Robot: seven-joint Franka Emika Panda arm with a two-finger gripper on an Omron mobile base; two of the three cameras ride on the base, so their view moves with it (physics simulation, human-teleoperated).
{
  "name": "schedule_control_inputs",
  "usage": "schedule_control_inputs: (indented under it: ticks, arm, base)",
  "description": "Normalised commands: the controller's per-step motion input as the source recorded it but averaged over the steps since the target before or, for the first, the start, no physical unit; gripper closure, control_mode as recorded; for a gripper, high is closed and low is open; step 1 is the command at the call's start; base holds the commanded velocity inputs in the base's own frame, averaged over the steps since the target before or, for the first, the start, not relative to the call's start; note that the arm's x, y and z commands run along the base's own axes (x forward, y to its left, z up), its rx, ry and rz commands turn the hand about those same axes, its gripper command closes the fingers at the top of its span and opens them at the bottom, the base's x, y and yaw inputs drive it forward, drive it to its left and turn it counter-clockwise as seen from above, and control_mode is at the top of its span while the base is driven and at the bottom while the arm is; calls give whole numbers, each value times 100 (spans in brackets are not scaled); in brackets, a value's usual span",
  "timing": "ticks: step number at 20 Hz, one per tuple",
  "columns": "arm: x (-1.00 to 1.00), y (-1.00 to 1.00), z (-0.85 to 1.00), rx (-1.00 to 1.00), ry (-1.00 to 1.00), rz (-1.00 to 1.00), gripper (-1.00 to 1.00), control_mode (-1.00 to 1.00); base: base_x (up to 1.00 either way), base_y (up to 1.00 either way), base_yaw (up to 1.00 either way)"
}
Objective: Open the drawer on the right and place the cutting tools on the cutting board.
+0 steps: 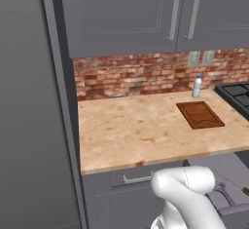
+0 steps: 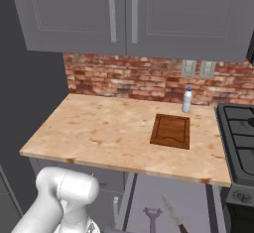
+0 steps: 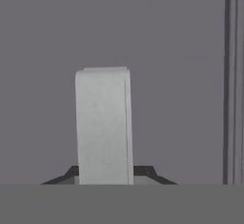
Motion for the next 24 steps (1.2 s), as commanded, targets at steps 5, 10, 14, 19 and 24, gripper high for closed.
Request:
schedule_control_inputs:
  ticks: [5,10,14,19,24]
  arm:
    - [-100,0,-2,0,10,0,-100,-100]
    - [-100,-1,3,4,3,0,-100,-100]
    - [-100,-8,15,7,0,0,-100,-100]
    - [-88,2,37,1,10,0,-100,-100]
    - [-31,24,72,0,20,0,-100,-100]
  base:
    - [0,0,0]
    - [0,0,0]
    - [0,0,0]
    - [0,0,0]
    - [0,0,0]
